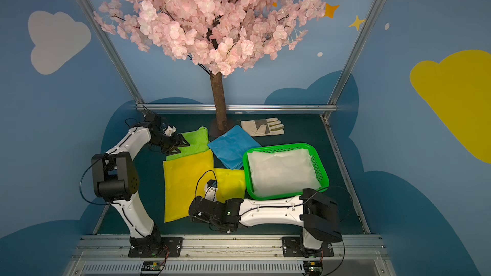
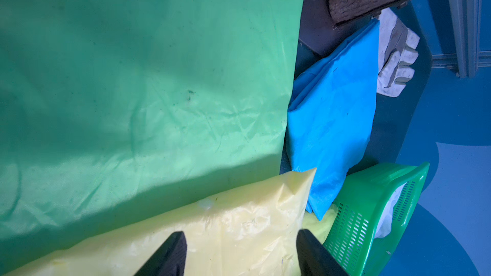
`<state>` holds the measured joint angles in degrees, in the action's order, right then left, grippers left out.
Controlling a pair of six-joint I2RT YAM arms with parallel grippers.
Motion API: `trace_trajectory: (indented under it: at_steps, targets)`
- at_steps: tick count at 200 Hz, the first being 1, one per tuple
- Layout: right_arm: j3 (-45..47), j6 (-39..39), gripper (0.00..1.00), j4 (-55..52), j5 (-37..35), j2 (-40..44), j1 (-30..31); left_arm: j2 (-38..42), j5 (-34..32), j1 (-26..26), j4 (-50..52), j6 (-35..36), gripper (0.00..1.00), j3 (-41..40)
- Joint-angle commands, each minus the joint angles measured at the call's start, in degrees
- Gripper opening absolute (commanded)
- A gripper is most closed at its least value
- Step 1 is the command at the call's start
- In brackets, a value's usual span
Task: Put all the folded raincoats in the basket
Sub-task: Move the raincoat to the center of the board, then adjust the raincoat at the center of the board.
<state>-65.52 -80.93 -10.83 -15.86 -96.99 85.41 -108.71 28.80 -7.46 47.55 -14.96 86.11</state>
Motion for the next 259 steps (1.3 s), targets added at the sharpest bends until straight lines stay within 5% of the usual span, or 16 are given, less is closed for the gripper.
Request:
trace_trajectory:
  at_steps: [1,54,204,259]
  targets:
    - [-1.7,-10.0,0.59,1.7,-0.1,-4.1,-0.3,1.0,1.4,-0.3,-0.4,-0.5,0.69,-0.1]
    - [-1.1,-13.4,0.55,10.8,2.4,-10.8,-0.7,2.2,-0.2,-0.3,-0.2,-0.2,0.69,-0.4]
    - [-7.3,-15.4,0.43,9.8,-0.9,-20.6,-2.4,2.4,-2.1,-0.4,-0.1,0.0,0.69,-0.6]
    - [-7.6,-13.2,0.15,9.7,-1.9,-19.7,-4.2,2.3,-1.9,-0.4,0.1,0.3,0.69,-0.5]
